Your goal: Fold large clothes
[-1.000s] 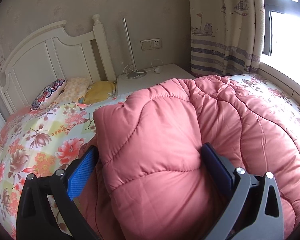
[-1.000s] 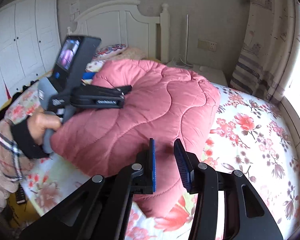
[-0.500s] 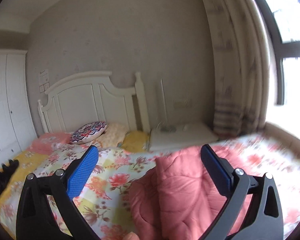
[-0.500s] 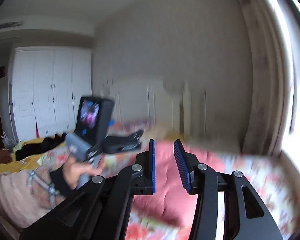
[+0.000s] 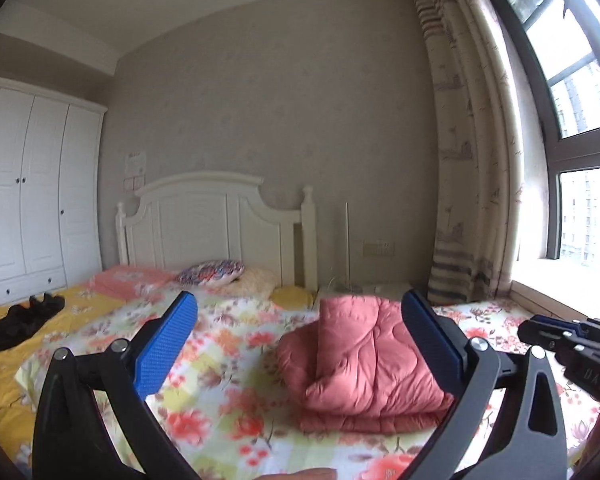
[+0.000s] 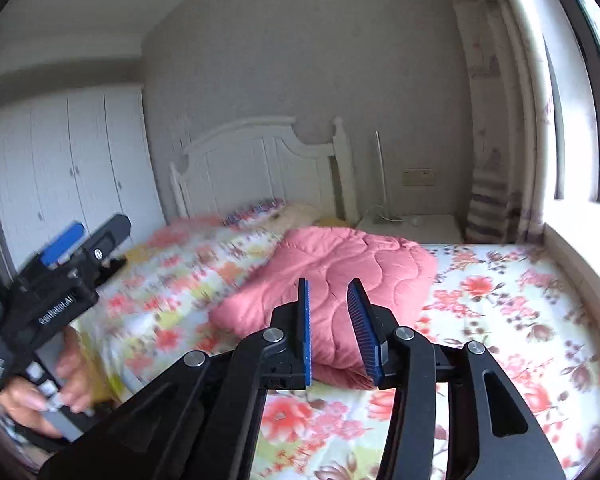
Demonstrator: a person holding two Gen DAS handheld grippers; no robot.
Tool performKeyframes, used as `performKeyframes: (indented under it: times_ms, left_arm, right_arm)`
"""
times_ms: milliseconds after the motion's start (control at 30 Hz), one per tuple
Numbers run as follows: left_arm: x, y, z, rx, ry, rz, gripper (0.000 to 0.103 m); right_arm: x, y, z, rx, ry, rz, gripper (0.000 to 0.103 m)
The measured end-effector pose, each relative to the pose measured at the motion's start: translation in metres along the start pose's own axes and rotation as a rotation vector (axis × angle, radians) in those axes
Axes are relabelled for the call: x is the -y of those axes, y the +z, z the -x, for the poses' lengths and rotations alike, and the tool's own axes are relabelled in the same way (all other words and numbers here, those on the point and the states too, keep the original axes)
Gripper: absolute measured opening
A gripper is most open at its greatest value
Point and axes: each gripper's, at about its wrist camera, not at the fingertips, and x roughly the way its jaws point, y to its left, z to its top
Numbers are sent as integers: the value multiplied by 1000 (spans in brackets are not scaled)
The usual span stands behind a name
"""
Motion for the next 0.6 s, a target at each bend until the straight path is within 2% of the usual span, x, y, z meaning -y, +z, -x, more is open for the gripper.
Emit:
performKeyframes:
  times_ms: [167, 333, 600]
  left_arm:
    - [-12, -10, 4, -65, 59, 58, 101]
    - [-3, -22, 2, -137, 77, -20, 101]
    - [2, -34, -5, -198, 49, -41, 101]
  right_arm:
    - [-12, -19, 2, -15, -93, -38, 46]
    - [-45, -18, 1, -94, -198, 82, 46]
    - [-64, -15, 16, -45, -270, 137, 46]
